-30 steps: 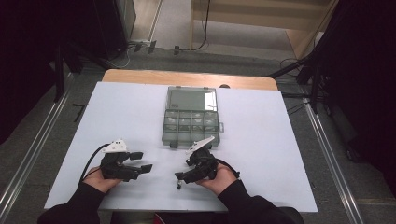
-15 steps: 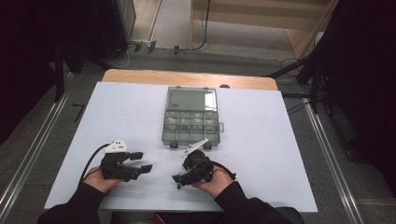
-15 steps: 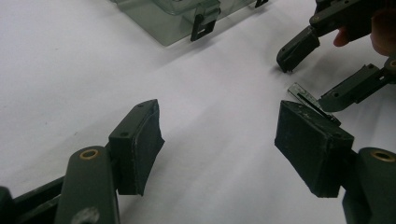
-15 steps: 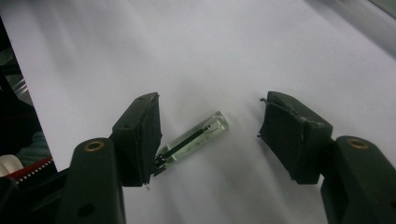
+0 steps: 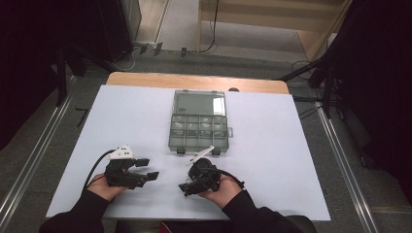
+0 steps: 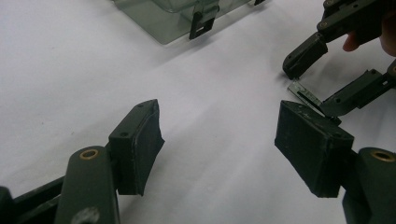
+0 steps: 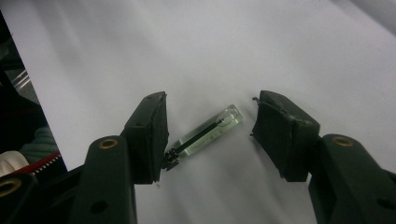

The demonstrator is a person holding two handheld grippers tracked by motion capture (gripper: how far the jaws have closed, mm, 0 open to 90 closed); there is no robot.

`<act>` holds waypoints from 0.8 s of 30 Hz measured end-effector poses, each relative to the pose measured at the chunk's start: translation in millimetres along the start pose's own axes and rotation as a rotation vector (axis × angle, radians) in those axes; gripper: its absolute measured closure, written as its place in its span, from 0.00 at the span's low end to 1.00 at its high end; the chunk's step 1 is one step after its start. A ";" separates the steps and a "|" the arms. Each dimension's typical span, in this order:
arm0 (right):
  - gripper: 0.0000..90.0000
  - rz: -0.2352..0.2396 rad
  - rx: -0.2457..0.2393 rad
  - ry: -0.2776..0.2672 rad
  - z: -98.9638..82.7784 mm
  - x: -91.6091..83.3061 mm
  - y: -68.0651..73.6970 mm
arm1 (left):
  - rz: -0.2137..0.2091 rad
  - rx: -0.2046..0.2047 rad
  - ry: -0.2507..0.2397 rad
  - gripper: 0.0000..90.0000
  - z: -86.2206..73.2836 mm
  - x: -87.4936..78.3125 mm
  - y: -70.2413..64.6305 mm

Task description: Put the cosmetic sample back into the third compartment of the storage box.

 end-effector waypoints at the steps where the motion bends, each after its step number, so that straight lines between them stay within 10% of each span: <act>1: 0.52 -0.001 -0.003 0.001 -0.1 0.0 0.4 | 0.000 0.000 0.000 0.34 0.0 -0.1 0.0; 24: 0.85 -0.095 -0.092 0.035 -3.2 -0.4 4.0 | -0.001 0.001 0.007 0.34 -0.4 1.4 0.2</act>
Point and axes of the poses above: each handheld gripper's, and its own axes: x roughly forward along the jaws, z roughly out of its top, y roughly to its left, the point moved 5 cm from there along x, roughly forward along the jaws, and after that the axes turned 5 degrees about y, right-handed, at the moved point
